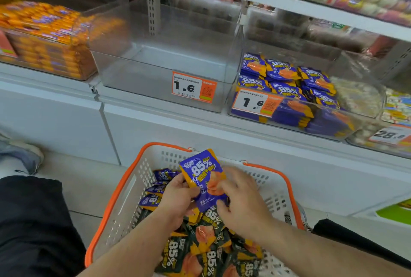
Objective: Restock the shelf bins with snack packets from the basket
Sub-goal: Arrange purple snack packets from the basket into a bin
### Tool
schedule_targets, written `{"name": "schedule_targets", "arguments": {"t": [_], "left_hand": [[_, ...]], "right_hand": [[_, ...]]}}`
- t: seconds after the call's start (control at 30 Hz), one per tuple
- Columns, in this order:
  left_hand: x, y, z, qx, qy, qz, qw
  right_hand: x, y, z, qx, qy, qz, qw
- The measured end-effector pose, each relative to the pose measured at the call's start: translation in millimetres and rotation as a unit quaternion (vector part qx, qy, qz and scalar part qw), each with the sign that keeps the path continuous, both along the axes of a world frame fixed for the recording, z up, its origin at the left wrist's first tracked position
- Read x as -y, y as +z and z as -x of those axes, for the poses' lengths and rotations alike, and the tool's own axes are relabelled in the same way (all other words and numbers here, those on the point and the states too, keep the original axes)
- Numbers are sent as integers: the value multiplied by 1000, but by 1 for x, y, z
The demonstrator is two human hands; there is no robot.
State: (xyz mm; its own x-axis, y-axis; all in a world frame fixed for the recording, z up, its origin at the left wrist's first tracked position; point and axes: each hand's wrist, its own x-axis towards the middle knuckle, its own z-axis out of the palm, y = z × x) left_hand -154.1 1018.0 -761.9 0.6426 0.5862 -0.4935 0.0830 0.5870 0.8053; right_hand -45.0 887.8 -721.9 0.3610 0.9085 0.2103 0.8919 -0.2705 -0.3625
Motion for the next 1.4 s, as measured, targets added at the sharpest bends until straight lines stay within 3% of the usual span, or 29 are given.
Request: {"name": "schedule_targets", "arguments": {"t": [0.13, 0.33, 0.5, 0.57, 0.63, 0.67, 0.7, 0.77, 0.8, 0.83, 0.97, 1.1, 1.27, 1.4], "left_hand": [[6, 27, -1, 63, -41, -80, 994], [-4, 84, -20, 153, -35, -112, 981], [1, 125, -41, 174, -57, -137, 973], [1, 143, -52, 179, -70, -184, 964], [-8, 158, -64, 170, -20, -282, 944], [-17, 164, -72, 158, 47, -373, 913], [-29, 167, -81, 140, 116, -491, 852], [-54, 166, -102, 59, 167, -713, 678], [-64, 162, -113, 10, 159, -772, 616], [-72, 157, -121, -30, 134, -798, 587], [-84, 132, -136, -87, 88, -840, 529], [-83, 132, -140, -90, 103, -817, 561], [-83, 129, -139, -76, 114, -816, 562], [-83, 127, -141, -75, 113, -815, 563]], "right_hand": [[-13, 29, 0, -10, -95, 54, 994], [-24, 67, -8, -10, -136, -47, 990], [-31, 83, -22, -36, -175, -117, 977], [-31, 94, -32, -42, -185, -139, 972], [-32, 113, -43, -27, -192, -174, 965], [-34, 125, -50, -10, -199, -202, 959], [-37, 136, -58, 9, -206, -231, 951], [-49, 160, -79, 19, -234, -247, 940], [-58, 170, -91, 8, -253, -224, 941], [-67, 179, -103, -8, -270, -189, 944], [-101, 189, -139, -47, -323, -57, 944], [-129, 179, -151, -47, -317, 13, 947], [-133, 168, -144, -53, -251, 111, 960], [-131, 164, -139, -9, -261, 114, 959]]}}
